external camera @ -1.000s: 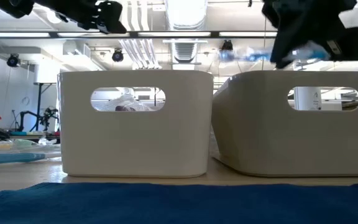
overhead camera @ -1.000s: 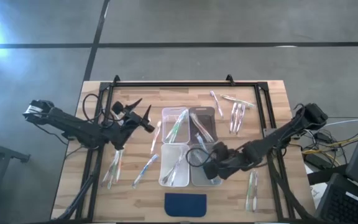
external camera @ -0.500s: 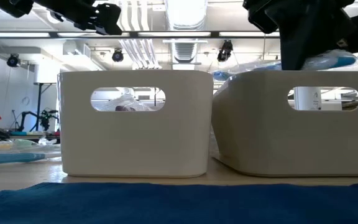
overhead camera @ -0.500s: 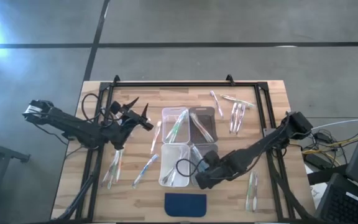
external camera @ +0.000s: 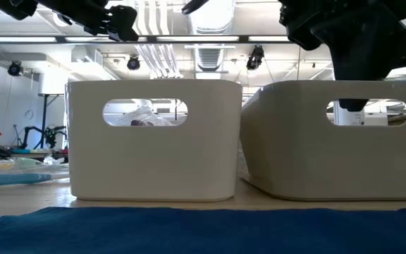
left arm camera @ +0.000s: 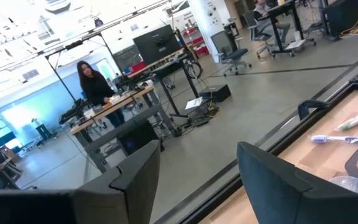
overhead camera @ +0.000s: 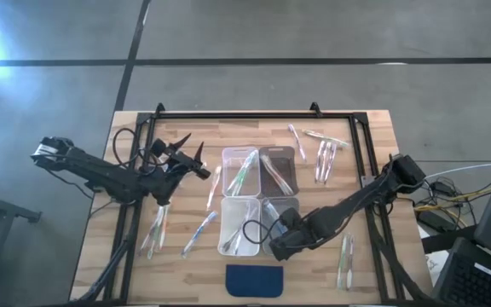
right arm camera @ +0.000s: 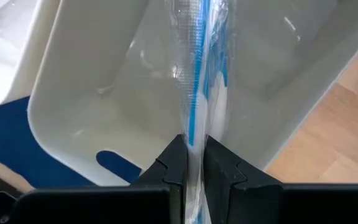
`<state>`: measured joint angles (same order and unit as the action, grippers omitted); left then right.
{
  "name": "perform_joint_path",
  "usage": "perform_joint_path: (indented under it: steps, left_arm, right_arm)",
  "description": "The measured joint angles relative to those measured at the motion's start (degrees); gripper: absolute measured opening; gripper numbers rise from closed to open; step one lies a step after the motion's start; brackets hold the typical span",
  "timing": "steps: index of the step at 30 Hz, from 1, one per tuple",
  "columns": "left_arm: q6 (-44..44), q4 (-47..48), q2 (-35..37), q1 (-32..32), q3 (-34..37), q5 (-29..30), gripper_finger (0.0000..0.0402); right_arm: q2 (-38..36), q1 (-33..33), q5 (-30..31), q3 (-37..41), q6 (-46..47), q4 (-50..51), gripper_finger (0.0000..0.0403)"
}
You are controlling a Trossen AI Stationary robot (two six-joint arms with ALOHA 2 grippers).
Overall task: Pick & Place Toothbrushes
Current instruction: Put the blue toothbrush into the gray bin
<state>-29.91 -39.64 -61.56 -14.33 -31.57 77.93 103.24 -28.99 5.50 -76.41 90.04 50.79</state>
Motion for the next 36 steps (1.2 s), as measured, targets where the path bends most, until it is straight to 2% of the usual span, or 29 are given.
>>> perform_joint_path:
  steps: [24, 36]
  left_arm:
    - [0.37, -0.07, -0.02, 0.0, 0.0, -0.07, 0.0218]
    - [0.37, -0.04, -0.04, 0.0, 0.0, -0.22, 0.0218]
  right_arm:
    - [0.04, 2.82, -1.66, 2.07, -4.74, -0.61, 0.0023]
    - [3.74, 3.85, -4.56, 2.35, -7.91, -2.91, 0.0023]
